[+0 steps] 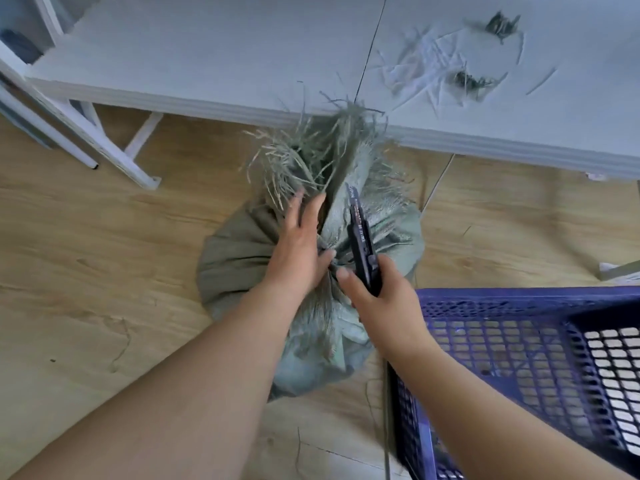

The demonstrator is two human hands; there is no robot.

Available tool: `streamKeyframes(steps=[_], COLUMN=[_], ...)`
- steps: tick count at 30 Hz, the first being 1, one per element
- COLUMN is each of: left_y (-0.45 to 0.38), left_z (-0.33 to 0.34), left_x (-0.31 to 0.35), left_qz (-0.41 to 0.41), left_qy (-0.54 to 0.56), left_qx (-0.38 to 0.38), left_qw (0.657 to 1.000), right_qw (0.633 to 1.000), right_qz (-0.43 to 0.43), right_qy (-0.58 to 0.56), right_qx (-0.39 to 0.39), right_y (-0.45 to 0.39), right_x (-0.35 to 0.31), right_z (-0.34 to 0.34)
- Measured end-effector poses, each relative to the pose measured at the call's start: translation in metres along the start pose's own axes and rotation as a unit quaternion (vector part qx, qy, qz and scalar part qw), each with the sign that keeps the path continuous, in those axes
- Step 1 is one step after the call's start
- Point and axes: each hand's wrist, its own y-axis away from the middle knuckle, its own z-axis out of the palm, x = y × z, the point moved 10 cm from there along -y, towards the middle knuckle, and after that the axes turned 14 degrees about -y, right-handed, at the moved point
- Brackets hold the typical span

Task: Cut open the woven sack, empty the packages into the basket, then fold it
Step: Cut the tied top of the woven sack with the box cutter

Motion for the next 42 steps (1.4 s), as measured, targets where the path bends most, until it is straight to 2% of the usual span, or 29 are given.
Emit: streamKeyframes(steps=[4, 8, 11, 15, 17, 20, 22, 23, 24, 27, 30, 34, 36, 38, 40, 42], left_y=[-0.006, -0.003, 0.019, 0.066, 0.069, 0.054, 0.051, 0.051, 0.052, 0.056, 0.054, 0.05, 0.05, 0.051, 0.051, 0.05], left_z=[0.014, 0.02, 0.011, -0.017, -0.016, 0.015, 0.035, 0.04, 0.04, 0.026, 0.019, 0.009, 0.007, 0.012, 0.018, 0.022], left_x=[-0.014, -0.033, -0.043, -0.053, -0.056, -0.061, -0.057, -0.053, -0.05, -0.044, -0.042, -0.037, -0.045, -0.056, -0.065, -0.072], left_qz=[-0.045, -0.094, -0.142, -0.157, -0.149, -0.168, -0.169, -0.16, -0.15, -0.121, -0.086, -0.019, -0.041, -0.081, -0.108, -0.126], left_qy=[0.108, 0.224, 0.217, 0.21, 0.175, 0.15, 0.129, 0.134, 0.149, 0.193, 0.185, 0.192, 0.201, 0.196, 0.18, 0.19], left_qx=[0.072, 0.15, 0.251, 0.42, 0.39, 0.199, 0.077, 0.046, 0.039, 0.092, 0.115, 0.118, 0.108, 0.084, 0.061, 0.055], left_qw=[0.991, 0.958, 0.933, 0.869, 0.892, 0.954, 0.974, 0.977, 0.977, 0.969, 0.972, 0.974, 0.973, 0.974, 0.976, 0.972], right_qw=[0.998, 0.996, 0.994, 0.985, 0.981, 0.981, 0.982, 0.982, 0.982, 0.986, 0.99, 0.981, 0.968, 0.974, 0.984, 0.991], right_qz=[-0.066, -0.09, -0.107, -0.164, -0.185, -0.185, -0.176, -0.173, -0.171, -0.142, -0.097, 0.022, 0.037, 0.012, -0.044, -0.086], right_qy=[0.005, -0.009, -0.006, -0.013, -0.013, -0.011, 0.006, 0.016, 0.02, 0.007, 0.01, -0.143, -0.193, -0.196, -0.169, -0.083], right_qx=[0.009, -0.008, -0.025, -0.049, -0.05, -0.056, -0.064, -0.067, -0.072, -0.087, -0.099, -0.131, -0.155, -0.117, -0.015, 0.065], right_y=[-0.028, -0.051, -0.061, -0.068, -0.07, -0.07, -0.067, -0.067, -0.067, -0.075, -0.084, -0.089, -0.086, -0.083, -0.078, -0.07], right_x=[0.001, -0.002, -0.007, -0.025, -0.029, -0.022, -0.014, -0.011, -0.009, -0.002, 0.009, 0.026, 0.023, 0.021, 0.021, 0.023], right_z=[0.003, 0.012, 0.019, 0.03, 0.036, 0.041, 0.041, 0.04, 0.041, 0.048, 0.058, 0.061, 0.065, 0.062, 0.045, 0.028])
